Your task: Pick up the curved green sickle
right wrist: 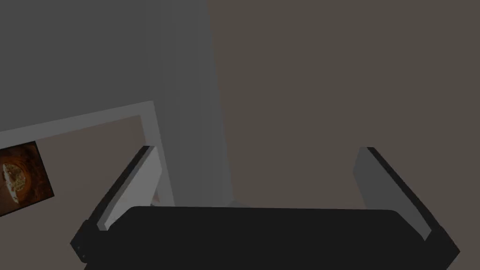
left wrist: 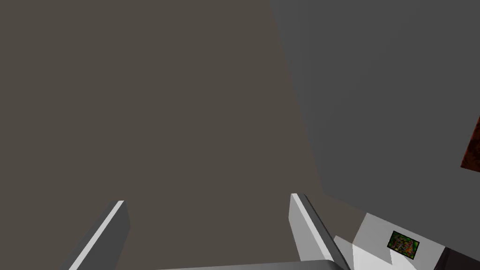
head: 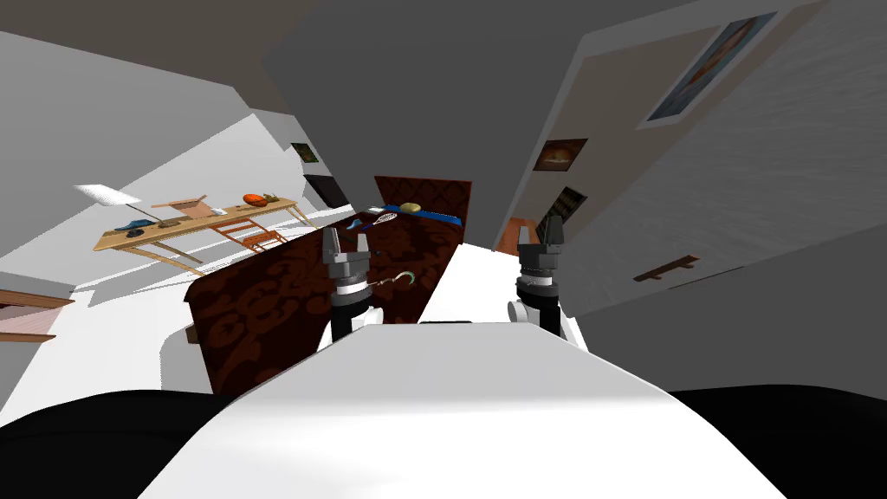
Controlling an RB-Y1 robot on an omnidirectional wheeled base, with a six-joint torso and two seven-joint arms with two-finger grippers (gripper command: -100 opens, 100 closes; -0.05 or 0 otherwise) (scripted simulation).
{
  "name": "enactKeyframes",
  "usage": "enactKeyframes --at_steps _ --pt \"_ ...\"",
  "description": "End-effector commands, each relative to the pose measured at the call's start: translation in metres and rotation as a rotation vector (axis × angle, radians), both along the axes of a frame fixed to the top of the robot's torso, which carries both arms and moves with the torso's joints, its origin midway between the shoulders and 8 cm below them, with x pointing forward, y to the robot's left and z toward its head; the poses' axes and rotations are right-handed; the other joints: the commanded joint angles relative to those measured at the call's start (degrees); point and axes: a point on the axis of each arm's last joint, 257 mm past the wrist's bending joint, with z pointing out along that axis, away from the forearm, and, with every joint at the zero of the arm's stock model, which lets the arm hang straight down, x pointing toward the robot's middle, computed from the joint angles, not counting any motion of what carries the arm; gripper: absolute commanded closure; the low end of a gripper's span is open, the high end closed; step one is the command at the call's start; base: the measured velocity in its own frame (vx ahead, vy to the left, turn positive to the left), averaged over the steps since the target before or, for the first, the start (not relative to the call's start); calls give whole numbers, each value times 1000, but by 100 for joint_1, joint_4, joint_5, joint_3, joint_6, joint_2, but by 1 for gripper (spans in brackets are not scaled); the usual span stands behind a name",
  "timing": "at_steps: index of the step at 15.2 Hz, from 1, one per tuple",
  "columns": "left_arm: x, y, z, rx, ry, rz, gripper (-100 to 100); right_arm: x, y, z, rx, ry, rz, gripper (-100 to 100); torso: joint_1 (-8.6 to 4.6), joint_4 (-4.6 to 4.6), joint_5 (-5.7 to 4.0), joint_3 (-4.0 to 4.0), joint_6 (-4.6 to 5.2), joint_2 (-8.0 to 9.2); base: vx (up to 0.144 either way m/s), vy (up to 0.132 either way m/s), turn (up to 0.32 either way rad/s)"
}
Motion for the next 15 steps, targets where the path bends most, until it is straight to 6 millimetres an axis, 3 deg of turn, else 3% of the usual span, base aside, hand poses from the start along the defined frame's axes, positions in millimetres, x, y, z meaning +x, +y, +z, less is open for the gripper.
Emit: enactKeyframes --at_steps 1,5,6,8,11,12,13,14,15 --pt "8 3 -11 10 43 -5 -100 0 0 0 0 0 0 0 0 0 0 0 0 0 23 -6 -3" --pt "32 21 -50 11 181 3 -100 0 0 0 0 0 0 0 -2 -8 0 -20 0 -36 87 -15 -3" --pt "32 22 -51 10 186 4 -100 0 0 0 0 0 0 0 -4 -9 0 -24 0 -41 99 -19 1" --pt "45 37 -78 -1 276 18 -100 0 0 0 0 0 0 0 -5 -10 -1 -26 0 -45 108 -25 -5" --pt "53 48 -97 -13 341 32 -100 0 0 0 0 0 0 0 -9 -11 -1 -28 0 -49 100 -25 0" --pt "59 59 -115 -25 395 44 -100 0 0 0 0 0 0 0 -7 -11 -1 -26 0 -45 90 -29 -5" --pt "60 59 -116 -26 400 45 -100 0 0 0 0 0 0 0 -8 -10 -1 -26 1 -45 86 -24 -3" --pt "65 71 -136 -41 460 60 -100 0 0 0 0 0 0 0 -9 -10 -1 -25 0 -42 93 -18 -4" --pt "65 72 -136 -42 462 61 -100 0 0 0 0 0 0 0 -6 -10 -1 -25 0 -43 96 -21 -3"
